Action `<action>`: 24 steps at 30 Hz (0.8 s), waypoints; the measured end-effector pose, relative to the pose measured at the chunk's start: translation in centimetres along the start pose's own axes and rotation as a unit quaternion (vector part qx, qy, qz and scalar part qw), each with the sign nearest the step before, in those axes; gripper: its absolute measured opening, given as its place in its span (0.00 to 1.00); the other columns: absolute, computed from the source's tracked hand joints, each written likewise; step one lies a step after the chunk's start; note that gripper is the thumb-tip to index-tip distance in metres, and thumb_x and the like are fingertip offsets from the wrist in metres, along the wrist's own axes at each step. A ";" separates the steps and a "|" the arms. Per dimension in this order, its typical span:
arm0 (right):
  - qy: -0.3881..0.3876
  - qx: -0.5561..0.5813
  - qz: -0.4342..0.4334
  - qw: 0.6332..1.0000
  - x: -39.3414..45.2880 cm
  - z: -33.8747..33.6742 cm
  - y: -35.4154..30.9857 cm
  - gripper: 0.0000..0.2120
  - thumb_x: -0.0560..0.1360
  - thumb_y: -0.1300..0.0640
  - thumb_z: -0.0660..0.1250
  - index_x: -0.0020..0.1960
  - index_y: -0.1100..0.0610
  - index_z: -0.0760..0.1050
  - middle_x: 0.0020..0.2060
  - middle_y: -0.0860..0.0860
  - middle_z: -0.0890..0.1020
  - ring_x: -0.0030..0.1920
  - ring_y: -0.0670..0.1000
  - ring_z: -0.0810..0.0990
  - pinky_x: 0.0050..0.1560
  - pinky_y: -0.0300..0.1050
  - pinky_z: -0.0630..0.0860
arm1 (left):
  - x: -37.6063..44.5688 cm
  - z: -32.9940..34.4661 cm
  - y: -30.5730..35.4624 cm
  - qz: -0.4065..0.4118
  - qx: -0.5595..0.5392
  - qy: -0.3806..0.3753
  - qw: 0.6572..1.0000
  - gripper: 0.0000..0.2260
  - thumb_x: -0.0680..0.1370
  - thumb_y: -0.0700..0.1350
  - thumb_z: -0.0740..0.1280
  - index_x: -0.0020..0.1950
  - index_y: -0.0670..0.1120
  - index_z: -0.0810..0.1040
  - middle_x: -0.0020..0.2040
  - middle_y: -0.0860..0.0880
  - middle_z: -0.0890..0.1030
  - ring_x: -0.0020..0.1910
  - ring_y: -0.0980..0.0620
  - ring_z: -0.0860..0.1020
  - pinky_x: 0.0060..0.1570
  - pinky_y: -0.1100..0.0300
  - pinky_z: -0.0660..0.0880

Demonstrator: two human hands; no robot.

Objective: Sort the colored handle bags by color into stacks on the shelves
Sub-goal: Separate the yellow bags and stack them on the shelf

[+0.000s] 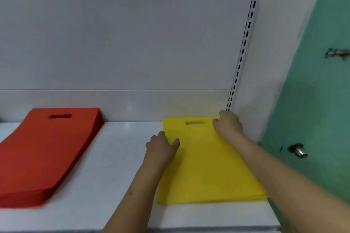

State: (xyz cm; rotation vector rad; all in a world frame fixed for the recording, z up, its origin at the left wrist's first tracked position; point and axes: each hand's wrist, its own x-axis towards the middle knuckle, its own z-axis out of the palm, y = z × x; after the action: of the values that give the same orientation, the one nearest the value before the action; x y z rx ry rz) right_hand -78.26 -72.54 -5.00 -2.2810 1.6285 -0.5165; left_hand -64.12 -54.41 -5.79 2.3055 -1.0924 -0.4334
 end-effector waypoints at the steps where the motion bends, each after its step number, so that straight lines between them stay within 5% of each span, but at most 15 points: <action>1: 0.038 -0.016 -0.029 0.999 -0.3 -0.1 -0.9 0.16 0.79 0.54 0.58 0.62 0.61 0.73 0.58 0.59 0.77 0.58 0.61 0.74 0.49 0.49 0.74 | -0.2 0.1 -0.4 0.001 -0.040 0.023 0.999 0.31 0.80 0.59 0.61 0.76 0.42 0.60 0.70 0.40 0.70 0.69 0.41 0.70 0.66 0.48 0.68; 5: 0.104 0.016 -0.166 0.980 -2.4 0.7 -7.0 0.17 0.80 0.52 0.57 0.62 0.60 0.74 0.58 0.58 0.78 0.59 0.62 0.74 0.51 0.52 0.73 | -2.9 -0.8 -2.9 -0.011 -0.102 0.124 0.987 0.31 0.80 0.58 0.61 0.78 0.45 0.59 0.70 0.42 0.71 0.68 0.43 0.70 0.65 0.48 0.69; 10: 0.031 0.137 -0.272 0.952 -6.6 3.2 -17.1 0.22 0.80 0.49 0.59 0.70 0.59 0.69 0.66 0.58 0.74 0.65 0.63 0.70 0.61 0.54 0.70 | -7.7 -4.5 -7.8 0.010 -0.114 0.224 0.968 0.25 0.81 0.56 0.61 0.76 0.49 0.63 0.67 0.49 0.73 0.64 0.54 0.72 0.64 0.55 0.70; 16: -0.016 0.193 -0.346 0.918 -14.2 6.3 -29.3 0.24 0.80 0.48 0.60 0.72 0.58 0.67 0.68 0.58 0.72 0.67 0.61 0.69 0.66 0.54 0.67 | -11.8 -12.9 -14.4 0.027 -0.124 0.325 0.937 0.20 0.81 0.55 0.62 0.72 0.53 0.69 0.60 0.56 0.75 0.56 0.60 0.75 0.59 0.57 0.74; 24: -0.026 0.196 -0.405 0.893 -22.9 11.9 -47.0 0.24 0.79 0.52 0.62 0.71 0.63 0.67 0.67 0.62 0.73 0.66 0.63 0.70 0.67 0.52 0.64 | -16.3 -26.8 -27.9 -0.007 -0.101 0.423 0.901 0.17 0.80 0.53 0.61 0.69 0.53 0.70 0.61 0.56 0.75 0.61 0.58 0.71 0.62 0.58 0.71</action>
State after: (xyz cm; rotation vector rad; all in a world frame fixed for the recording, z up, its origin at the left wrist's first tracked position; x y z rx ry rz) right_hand -40.04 -35.49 1.95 -2.5123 0.4001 -0.8517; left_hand -43.86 -17.99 -0.24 1.9681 -0.5500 0.4209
